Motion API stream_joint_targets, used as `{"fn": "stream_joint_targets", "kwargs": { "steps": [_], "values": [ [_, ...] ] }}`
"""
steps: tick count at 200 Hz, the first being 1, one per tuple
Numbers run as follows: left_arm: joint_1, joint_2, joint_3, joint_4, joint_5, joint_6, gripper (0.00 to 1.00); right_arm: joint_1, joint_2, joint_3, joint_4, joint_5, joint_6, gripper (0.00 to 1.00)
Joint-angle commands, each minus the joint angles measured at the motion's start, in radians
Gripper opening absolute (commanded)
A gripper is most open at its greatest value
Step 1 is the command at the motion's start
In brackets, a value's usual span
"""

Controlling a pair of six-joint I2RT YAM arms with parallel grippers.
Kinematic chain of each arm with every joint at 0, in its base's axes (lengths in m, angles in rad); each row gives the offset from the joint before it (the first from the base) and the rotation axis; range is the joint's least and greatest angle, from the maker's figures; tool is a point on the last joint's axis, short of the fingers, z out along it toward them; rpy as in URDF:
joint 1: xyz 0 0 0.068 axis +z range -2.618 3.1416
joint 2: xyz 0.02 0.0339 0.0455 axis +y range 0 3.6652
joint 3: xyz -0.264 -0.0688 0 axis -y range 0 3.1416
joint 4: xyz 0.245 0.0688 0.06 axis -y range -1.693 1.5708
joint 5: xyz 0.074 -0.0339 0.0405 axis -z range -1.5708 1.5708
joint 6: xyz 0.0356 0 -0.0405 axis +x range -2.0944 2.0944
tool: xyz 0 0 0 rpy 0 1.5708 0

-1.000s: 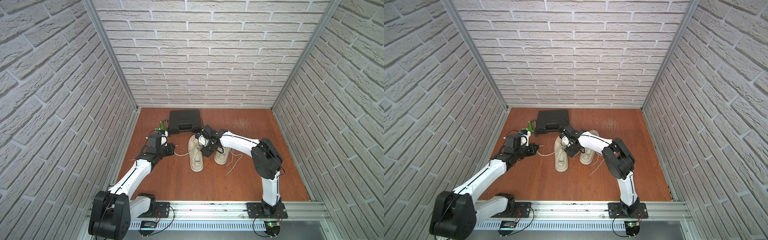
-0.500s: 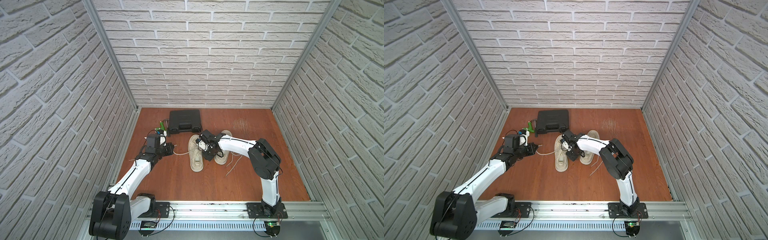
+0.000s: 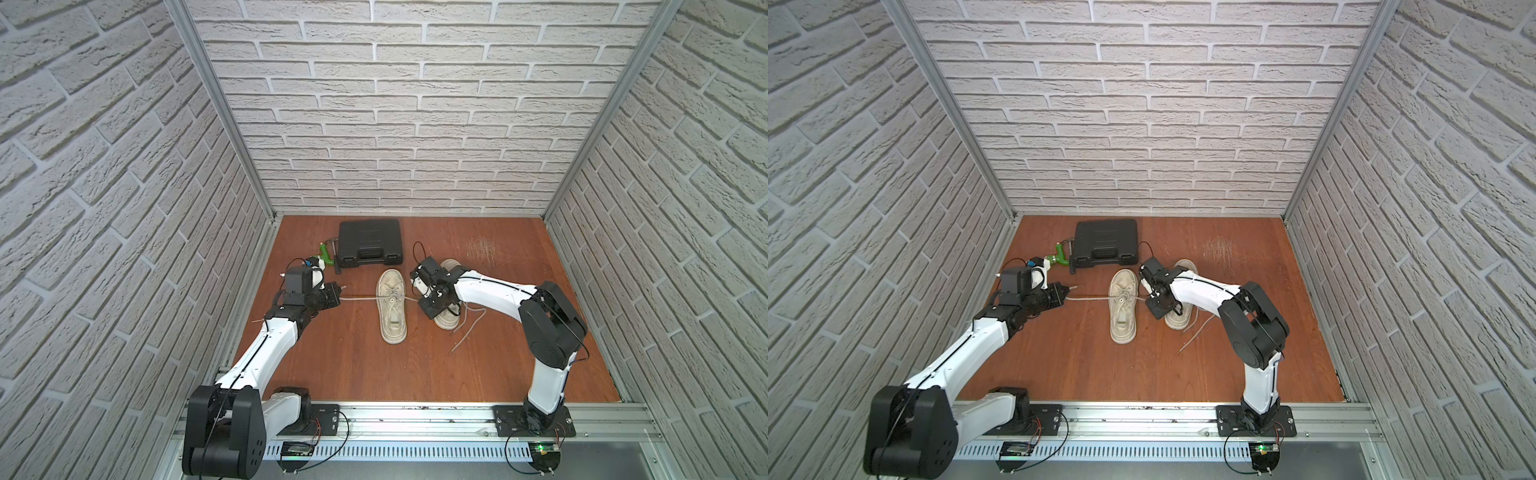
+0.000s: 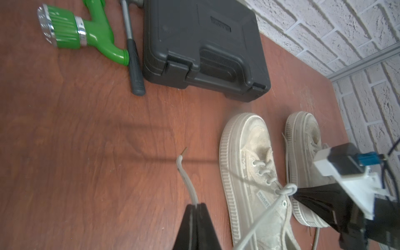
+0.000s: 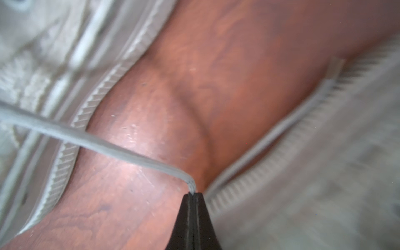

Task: Tie the shoes
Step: Tie the shoelace on the shoe.

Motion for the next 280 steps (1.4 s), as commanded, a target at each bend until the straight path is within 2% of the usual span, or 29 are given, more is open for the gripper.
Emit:
{"fn": "stream_joint_targets", "kwargs": {
  "steps": [1, 66, 121, 140, 156, 196, 205, 229, 239, 253, 280],
  "values": [
    [0.021, -0.017, 0.027, 0.009, 0.016, 0.023, 0.0, -0.024, -0.064, -0.016, 0.03, 0.048, 0.086, 0.03],
    [0.1, 0.013, -0.015, 0.013, -0.019, -0.006, 0.0, -0.047, -0.035, -0.013, -0.044, 0.16, 0.142, 0.03],
    [0.149, 0.032, -0.048, 0.029, -0.056, -0.027, 0.0, -0.047, -0.018, -0.018, -0.05, 0.176, 0.147, 0.02],
    [0.152, 0.043, -0.044, 0.048, -0.028, -0.012, 0.0, -0.046, -0.017, -0.018, -0.033, 0.144, 0.134, 0.03],
    [0.135, 0.041, -0.033, 0.078, 0.033, 0.002, 0.0, -0.035, -0.029, -0.024, 0.013, 0.063, 0.088, 0.03],
    [-0.018, 0.024, 0.055, 0.033, -0.012, 0.039, 0.0, 0.025, -0.04, -0.005, 0.104, -0.121, 0.003, 0.03],
    [-0.038, 0.02, 0.068, 0.027, -0.024, 0.035, 0.0, 0.031, -0.035, 0.008, 0.098, -0.134, -0.006, 0.11],
    [-0.074, 0.002, 0.118, -0.015, -0.046, 0.034, 0.0, 0.031, -0.078, 0.014, 0.082, -0.092, -0.031, 0.49],
    [-0.085, -0.007, 0.139, -0.034, -0.053, 0.035, 0.0, 0.031, -0.114, 0.012, 0.088, -0.091, -0.051, 0.6],
    [-0.096, -0.017, 0.165, -0.05, -0.054, 0.034, 0.0, 0.031, -0.164, 0.003, 0.129, -0.133, -0.084, 0.68],
    [-0.112, -0.026, 0.194, -0.05, -0.053, 0.015, 0.0, 0.049, -0.164, 0.018, 0.258, -0.328, -0.142, 0.7]
  ]
}}
